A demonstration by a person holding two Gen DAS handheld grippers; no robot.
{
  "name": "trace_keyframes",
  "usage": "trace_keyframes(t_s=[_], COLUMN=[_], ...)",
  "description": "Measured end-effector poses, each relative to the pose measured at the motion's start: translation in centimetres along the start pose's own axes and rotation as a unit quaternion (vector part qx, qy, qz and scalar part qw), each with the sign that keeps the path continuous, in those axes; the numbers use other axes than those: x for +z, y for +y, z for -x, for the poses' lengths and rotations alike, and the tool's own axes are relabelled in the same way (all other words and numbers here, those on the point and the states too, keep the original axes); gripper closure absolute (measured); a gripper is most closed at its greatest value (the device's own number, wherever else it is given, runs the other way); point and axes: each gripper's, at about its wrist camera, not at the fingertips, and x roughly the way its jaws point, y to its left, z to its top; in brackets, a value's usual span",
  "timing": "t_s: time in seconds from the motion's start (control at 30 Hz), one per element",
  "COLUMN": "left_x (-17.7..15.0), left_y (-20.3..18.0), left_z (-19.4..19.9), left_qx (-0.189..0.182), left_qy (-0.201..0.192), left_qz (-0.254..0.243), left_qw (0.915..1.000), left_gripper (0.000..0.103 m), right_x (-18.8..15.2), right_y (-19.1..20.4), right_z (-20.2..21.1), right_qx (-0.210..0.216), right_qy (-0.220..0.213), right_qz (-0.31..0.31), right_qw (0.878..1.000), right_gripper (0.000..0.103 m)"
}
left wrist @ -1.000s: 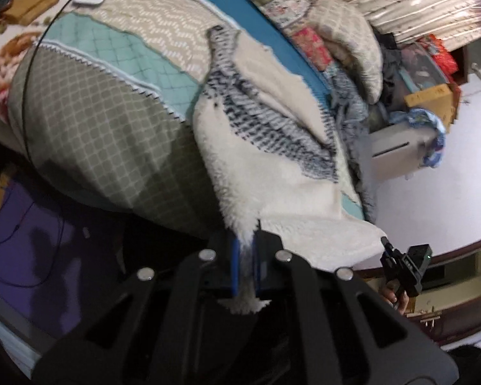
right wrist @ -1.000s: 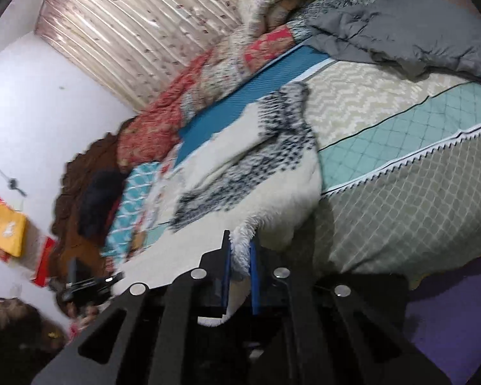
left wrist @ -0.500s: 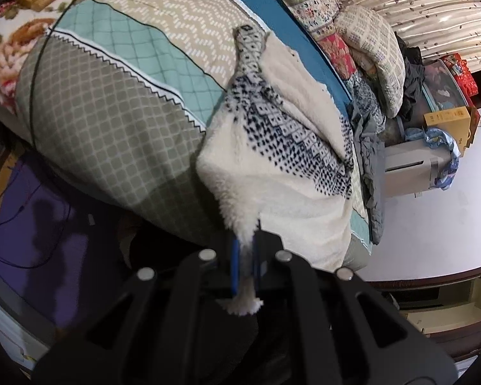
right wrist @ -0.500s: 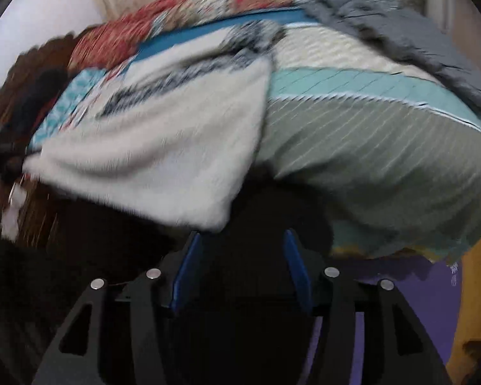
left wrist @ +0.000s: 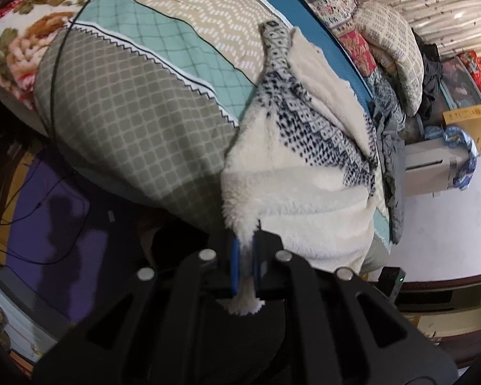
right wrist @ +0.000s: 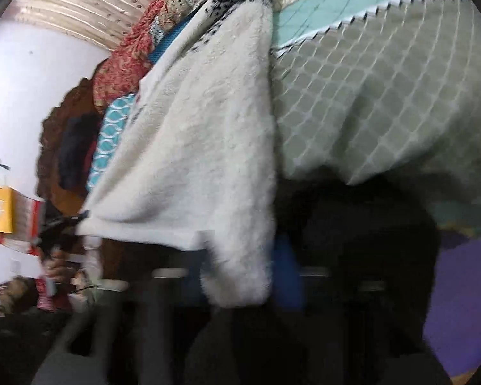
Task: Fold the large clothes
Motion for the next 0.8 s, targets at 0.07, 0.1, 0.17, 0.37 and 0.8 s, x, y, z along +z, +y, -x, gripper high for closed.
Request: trace_keyframes(t_s=[0.07, 0.1, 0.17, 0.37, 0.8], left_x=[-0.7, -1.3, -2.2, -4.1, 1.1], left_y=[-0.4, -1.0, -1.6, -1.6, -2.6], left_z=[0.0, -0.2, -0.8, -3.9, -1.4], left_qx=[-0.005, -0.003, -0.002, 0.009, -0.051], left_qy=[0.007, 0.015, 0.027, 0.077, 0.024], left_qz=[-0.009, -0.022, -0.036, -0.041, 0.013], left_qw=[0.9999, 0.9996, 0.999, 0.9961, 0.9983], left_gripper=[0.097, 0.097, 0.097, 0.097, 0.097], right_x=[-0.6, -0.6, -1.0, -0.5, 6.0], right_y=[0.5, 0.6, 0.1, 0.8, 3.2], right_z=[3.4, 4.7, 8.2, 8.0, 9.5], right_qx=[-0.017, -0.025, -0.065, -0.118, -0.04], right_qy=[-0.026, -0.04, -0.067, -0.043, -0.076], right_qz=[0.012, 0.008, 0.0, 0.012, 0.009], right_qw=[0.999, 0.999, 0.996, 0.992, 0.996], right_gripper=[0.066, 0.066, 0.066, 0.066, 0.066])
